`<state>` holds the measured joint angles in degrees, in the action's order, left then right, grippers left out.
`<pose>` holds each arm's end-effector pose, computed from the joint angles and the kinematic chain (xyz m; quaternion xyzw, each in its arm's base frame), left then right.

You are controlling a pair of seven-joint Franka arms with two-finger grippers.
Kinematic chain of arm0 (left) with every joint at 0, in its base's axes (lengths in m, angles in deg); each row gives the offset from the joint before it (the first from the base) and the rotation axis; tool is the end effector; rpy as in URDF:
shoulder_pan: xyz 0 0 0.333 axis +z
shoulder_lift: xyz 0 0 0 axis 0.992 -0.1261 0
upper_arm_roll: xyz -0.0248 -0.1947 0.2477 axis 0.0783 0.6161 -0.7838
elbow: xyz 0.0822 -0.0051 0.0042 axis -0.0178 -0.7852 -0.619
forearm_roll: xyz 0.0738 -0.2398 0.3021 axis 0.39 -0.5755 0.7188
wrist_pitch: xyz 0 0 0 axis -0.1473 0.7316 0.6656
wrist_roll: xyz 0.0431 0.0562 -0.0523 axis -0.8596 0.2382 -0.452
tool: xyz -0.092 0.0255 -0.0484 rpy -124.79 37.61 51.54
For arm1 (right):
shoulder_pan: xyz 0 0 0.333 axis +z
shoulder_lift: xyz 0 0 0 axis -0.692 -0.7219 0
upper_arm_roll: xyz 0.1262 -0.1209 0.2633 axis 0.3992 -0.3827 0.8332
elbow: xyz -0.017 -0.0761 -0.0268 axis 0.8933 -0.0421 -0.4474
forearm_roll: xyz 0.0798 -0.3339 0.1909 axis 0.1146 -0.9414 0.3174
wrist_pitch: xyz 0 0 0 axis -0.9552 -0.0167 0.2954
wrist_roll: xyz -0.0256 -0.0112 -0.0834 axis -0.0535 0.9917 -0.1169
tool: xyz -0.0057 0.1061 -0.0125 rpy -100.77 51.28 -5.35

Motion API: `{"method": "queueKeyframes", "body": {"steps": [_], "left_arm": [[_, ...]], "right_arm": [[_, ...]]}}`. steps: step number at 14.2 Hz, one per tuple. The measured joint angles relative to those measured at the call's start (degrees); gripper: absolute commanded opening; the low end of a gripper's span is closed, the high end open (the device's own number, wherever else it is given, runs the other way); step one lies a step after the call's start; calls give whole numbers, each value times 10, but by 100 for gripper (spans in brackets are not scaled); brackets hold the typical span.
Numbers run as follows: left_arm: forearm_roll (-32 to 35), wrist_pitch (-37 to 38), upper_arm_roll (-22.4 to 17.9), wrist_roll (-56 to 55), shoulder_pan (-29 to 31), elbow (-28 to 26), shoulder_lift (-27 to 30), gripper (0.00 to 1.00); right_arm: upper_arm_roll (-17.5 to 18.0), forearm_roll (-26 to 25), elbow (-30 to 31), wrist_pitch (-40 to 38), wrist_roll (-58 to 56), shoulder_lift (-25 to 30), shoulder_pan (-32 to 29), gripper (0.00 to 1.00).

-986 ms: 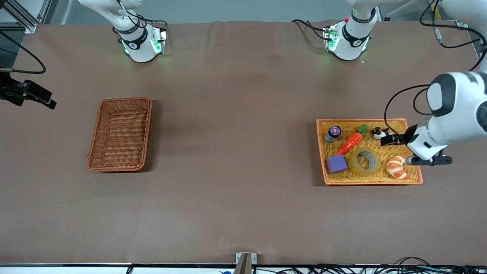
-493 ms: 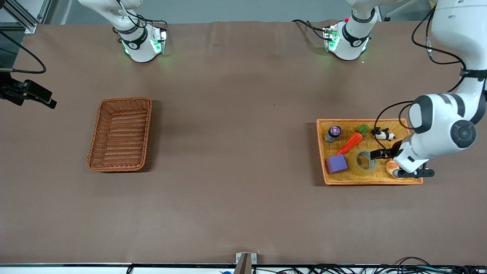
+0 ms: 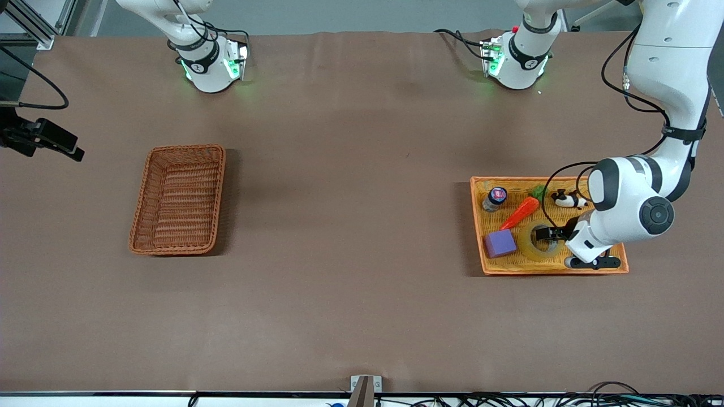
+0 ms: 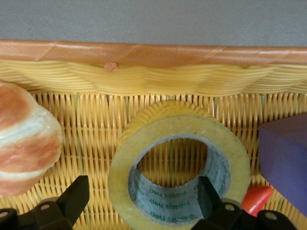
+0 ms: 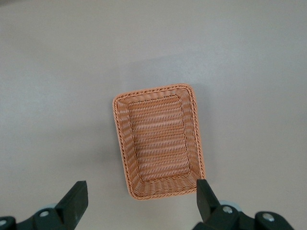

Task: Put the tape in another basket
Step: 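Lower the left gripper and grasp the clear tape roll's rim, then lift the tape roll and set it on the table between baskets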

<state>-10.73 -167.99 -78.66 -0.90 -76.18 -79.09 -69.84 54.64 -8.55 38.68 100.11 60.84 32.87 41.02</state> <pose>0.6280 0.0023 0.2145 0.9976 0.0037 -0.0603 0.0336 0.5546 -0.0178 0.6423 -0.9978 0.0643 -0.0036 0.0128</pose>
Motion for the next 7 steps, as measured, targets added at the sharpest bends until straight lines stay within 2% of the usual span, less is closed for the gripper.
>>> {"method": "queueKeyframes", "body": {"steps": [4,5,7], "left_arm": [[0,-27,0,0,0,0,-14,30],[0,-27,0,0,0,0,-16,20],[1,-27,-1,0,1,0,-18,14]], "right_arm": [[0,0,0,0,0,0,0,100],[0,0,0,0,0,0,0,100],[0,0,0,0,0,0,0,100]]}}
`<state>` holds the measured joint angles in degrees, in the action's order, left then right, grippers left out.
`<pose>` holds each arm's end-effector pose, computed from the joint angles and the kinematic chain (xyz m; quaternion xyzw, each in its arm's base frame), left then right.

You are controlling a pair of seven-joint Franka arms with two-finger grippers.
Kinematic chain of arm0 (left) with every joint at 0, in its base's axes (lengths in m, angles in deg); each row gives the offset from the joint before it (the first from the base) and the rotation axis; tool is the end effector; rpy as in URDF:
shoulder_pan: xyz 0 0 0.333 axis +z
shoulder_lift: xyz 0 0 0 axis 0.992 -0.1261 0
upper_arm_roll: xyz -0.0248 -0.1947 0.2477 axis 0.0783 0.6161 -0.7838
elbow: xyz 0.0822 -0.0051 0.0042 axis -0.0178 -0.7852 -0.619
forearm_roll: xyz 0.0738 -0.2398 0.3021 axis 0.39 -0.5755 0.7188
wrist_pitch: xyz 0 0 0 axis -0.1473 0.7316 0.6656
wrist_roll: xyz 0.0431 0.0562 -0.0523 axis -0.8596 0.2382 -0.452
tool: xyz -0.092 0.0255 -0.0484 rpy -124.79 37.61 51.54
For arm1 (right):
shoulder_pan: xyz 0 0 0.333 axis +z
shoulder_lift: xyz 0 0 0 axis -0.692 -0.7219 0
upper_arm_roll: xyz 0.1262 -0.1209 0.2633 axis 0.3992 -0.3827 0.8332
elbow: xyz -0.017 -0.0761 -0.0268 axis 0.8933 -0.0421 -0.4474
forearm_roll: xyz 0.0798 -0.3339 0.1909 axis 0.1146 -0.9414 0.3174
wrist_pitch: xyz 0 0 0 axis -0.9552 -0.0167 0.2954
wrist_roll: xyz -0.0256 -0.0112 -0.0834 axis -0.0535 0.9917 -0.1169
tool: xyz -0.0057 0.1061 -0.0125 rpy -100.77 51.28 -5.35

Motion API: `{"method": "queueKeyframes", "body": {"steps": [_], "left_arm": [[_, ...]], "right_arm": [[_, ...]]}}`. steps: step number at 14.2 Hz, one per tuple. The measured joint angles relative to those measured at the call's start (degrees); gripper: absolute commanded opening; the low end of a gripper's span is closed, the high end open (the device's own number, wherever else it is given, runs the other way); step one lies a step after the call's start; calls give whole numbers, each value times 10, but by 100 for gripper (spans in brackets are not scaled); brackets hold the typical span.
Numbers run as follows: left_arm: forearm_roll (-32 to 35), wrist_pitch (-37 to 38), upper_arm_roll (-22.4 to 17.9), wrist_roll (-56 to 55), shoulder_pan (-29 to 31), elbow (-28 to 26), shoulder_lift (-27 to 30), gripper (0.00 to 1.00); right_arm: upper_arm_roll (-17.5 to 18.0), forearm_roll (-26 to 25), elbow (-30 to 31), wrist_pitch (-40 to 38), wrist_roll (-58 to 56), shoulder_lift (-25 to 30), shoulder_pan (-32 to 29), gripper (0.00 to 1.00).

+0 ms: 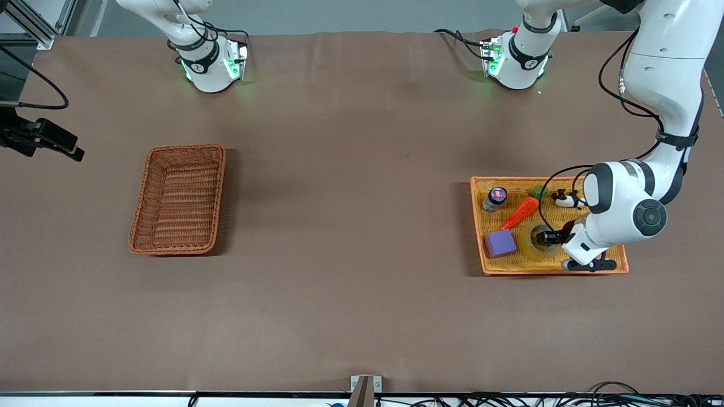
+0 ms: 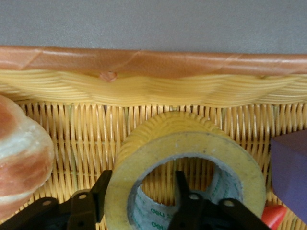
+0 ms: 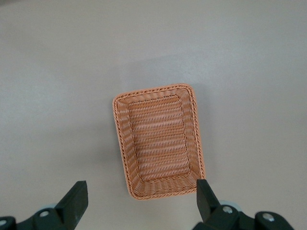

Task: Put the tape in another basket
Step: 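Lift the tape roll and set it on the table between baskets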

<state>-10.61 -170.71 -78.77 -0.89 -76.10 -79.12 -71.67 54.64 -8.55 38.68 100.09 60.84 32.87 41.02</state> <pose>0.6293 0.0043 0.1979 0.9980 0.0056 -0.0528 0.0339 0.5545 -0.0178 0.6423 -0.9978 0.0643 -0.0034 0.0128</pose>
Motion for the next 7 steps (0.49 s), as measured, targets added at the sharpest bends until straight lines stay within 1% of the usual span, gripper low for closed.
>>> {"method": "queueKeyframes", "body": {"steps": [2,3,5,7], "left_arm": [[1,0,0,0,1,2,1,1],[4,-1,0,1,1,3,1,0],[37,-1,0,1,1,8,5,0],[57,19,0,1,2,14,27,0]], "right_arm": [[0,0,0,0,0,0,0,100],[0,0,0,0,0,0,0,100],[0,0,0,0,0,0,0,100],[0,0,0,0,0,0,0,100]]}}
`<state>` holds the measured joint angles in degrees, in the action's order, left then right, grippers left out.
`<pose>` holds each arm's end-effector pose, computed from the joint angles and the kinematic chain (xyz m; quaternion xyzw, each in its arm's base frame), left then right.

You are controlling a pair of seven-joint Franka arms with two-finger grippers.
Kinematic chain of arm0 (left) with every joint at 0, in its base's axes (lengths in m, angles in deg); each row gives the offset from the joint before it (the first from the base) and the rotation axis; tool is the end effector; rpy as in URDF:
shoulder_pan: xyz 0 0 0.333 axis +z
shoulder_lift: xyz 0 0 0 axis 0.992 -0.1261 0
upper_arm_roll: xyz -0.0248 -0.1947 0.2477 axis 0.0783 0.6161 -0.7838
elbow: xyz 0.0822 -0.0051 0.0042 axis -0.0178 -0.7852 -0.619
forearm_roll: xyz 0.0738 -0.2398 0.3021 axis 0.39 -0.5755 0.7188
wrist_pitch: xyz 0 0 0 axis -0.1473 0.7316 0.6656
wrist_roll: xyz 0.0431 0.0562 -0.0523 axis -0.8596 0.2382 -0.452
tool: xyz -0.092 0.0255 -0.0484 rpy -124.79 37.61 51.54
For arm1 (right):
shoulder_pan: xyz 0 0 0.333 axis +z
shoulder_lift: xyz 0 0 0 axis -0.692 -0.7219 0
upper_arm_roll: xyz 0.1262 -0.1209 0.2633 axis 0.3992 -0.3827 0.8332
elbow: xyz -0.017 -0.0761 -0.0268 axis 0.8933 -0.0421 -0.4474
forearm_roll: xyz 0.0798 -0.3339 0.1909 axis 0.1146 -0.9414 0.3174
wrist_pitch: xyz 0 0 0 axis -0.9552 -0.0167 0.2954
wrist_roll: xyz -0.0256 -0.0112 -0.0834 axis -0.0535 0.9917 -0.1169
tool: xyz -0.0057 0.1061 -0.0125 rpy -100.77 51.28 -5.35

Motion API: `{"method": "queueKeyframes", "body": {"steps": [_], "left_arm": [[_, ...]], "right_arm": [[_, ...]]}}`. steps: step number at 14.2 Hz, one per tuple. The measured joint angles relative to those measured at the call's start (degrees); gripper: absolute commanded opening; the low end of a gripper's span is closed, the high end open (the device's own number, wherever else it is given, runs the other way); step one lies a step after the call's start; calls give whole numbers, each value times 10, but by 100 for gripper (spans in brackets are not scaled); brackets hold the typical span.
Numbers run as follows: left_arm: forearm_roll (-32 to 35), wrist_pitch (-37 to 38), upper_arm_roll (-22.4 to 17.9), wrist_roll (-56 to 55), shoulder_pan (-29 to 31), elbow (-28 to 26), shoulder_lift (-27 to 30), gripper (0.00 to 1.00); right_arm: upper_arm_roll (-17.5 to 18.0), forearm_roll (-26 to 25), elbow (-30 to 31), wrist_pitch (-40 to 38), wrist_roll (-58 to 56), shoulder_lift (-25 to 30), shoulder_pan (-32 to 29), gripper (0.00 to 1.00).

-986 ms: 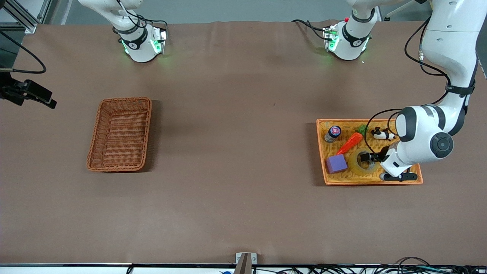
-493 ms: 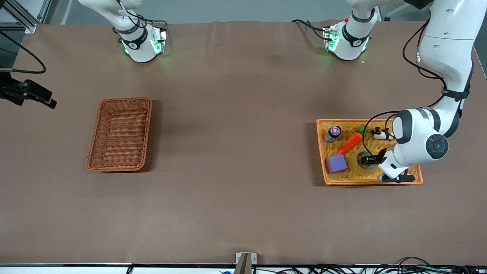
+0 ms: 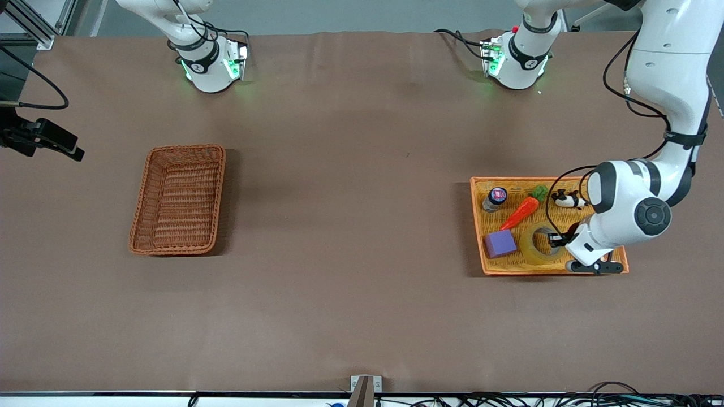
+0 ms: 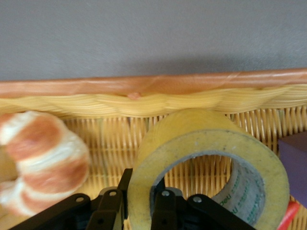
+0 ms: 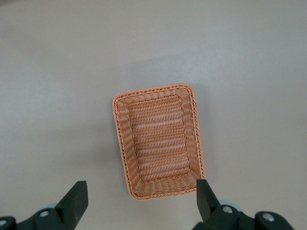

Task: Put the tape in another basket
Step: 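Lift the tape roll and set it on the table between baskets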

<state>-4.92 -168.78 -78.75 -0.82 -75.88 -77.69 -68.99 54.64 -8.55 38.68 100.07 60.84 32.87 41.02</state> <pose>0.6394 0.0098 0.2346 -0.9990 0.0283 0.0333 0.0044 0.5545 -0.0178 0.6423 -0.9978 0.0643 -0.0032 0.0128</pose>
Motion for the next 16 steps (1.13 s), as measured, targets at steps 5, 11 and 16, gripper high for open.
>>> {"method": "queueKeyframes", "body": {"steps": [5,11,16], "left_arm": [[3,117,51,2,-2,49,79,1],[3,146,106,-171,-151,106,42,1],[3,141,106,-320,-279,179,-63,2]], "right_arm": [[0,0,0,0,0,0,0,100],[0,0,0,0,0,0,0,100],[-1,0,0,1,0,-1,0,100]]}}
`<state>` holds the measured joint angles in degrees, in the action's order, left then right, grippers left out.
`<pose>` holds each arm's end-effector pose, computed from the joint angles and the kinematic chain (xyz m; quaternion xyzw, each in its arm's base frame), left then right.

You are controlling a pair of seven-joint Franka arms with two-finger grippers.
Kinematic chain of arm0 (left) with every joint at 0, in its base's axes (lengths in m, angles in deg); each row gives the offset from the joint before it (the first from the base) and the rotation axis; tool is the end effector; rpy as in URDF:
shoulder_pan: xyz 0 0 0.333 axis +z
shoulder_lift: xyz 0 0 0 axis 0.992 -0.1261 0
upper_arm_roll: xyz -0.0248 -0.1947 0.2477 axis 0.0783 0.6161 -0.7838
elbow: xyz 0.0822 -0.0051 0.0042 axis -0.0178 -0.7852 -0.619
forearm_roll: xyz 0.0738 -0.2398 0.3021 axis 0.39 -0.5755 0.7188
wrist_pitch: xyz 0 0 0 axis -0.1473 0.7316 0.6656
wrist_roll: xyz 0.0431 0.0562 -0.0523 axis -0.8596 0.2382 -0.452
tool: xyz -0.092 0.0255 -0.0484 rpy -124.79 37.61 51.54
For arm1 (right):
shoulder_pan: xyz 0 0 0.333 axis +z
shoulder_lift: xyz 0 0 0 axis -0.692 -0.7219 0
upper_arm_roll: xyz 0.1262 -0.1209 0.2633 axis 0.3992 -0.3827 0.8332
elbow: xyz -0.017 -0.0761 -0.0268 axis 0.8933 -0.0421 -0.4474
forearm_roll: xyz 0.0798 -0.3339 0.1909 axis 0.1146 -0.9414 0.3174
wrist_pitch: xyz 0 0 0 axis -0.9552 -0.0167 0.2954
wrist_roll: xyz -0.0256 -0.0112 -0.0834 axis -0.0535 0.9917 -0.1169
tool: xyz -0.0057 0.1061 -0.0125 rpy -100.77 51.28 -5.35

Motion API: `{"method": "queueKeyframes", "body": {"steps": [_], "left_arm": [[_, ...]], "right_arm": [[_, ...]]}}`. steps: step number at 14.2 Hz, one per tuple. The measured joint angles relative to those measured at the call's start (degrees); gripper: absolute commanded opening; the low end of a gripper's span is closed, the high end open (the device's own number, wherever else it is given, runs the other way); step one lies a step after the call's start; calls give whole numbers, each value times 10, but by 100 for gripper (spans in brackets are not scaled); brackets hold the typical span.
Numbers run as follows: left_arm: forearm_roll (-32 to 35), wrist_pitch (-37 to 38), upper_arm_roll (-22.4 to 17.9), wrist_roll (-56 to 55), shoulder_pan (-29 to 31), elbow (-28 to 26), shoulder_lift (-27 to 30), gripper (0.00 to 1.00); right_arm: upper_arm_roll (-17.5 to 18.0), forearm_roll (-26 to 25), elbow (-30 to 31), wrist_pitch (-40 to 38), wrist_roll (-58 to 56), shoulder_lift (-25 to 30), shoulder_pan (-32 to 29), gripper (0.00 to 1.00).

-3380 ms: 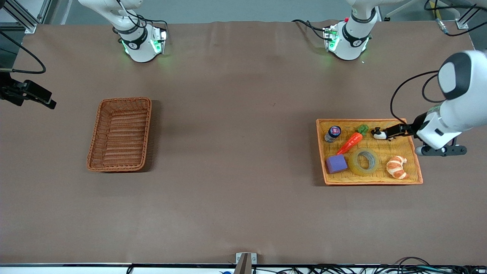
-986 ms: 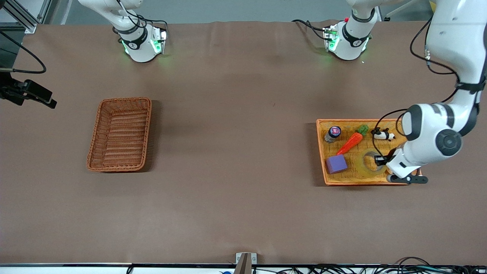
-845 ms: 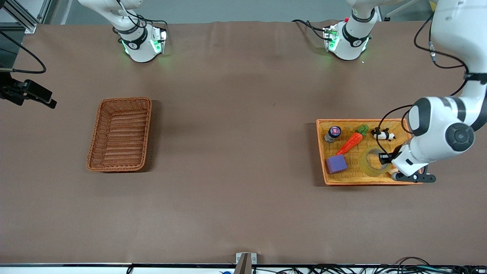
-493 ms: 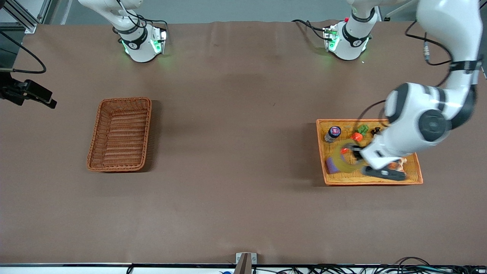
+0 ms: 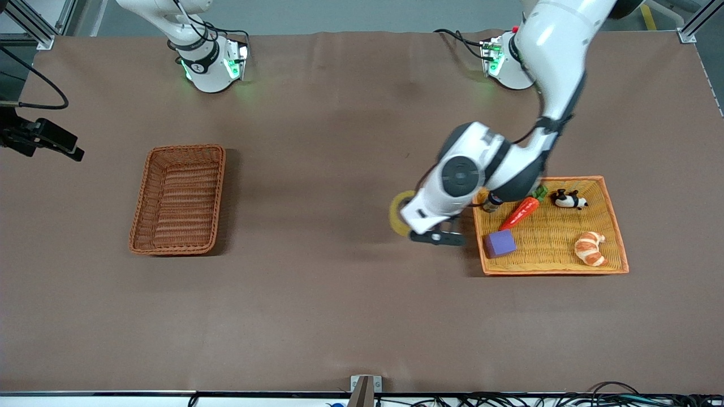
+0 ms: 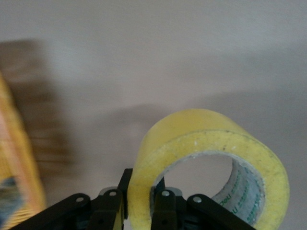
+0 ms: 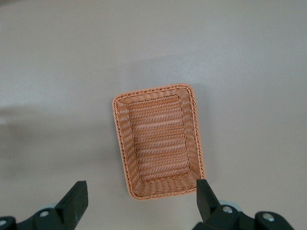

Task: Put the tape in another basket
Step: 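Lift the tape roll and set it on the table between baskets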

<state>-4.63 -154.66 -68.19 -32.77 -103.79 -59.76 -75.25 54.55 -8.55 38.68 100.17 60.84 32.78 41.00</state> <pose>0.5697 -0.4004 0.2883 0.9962 -0.0599 -0.0617 0.0145 0.5551 -0.0189 0.6416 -0.9978 0.0653 -0.0033 0.0128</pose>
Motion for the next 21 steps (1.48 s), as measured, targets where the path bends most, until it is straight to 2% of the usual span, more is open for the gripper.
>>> {"method": "queueKeyframes", "body": {"steps": [4,6,11,14,16,20,21], "left_arm": [[0,-3,-2,-45,-70,102,-81,2],[0,-20,-3,-52,-100,132,-109,2],[0,-71,-10,-58,-142,150,-137,3],[0,-107,-11,-57,-143,151,-150,4],[0,-136,-11,-55,-147,153,-172,10],[0,-143,-9,-37,-149,165,-191,38],[0,-143,-6,-36,-150,168,-191,49]], "right_arm": [[-1,0,0,12,0,-11,0,100],[-1,0,0,14,0,-14,0,100],[1,0,0,14,-1,-15,0,100],[20,0,1,25,-1,-24,1,100],[32,0,1,40,-1,-39,2,100],[37,0,2,62,-1,-63,8,100],[37,0,2,62,-1,-65,9,100]]}}
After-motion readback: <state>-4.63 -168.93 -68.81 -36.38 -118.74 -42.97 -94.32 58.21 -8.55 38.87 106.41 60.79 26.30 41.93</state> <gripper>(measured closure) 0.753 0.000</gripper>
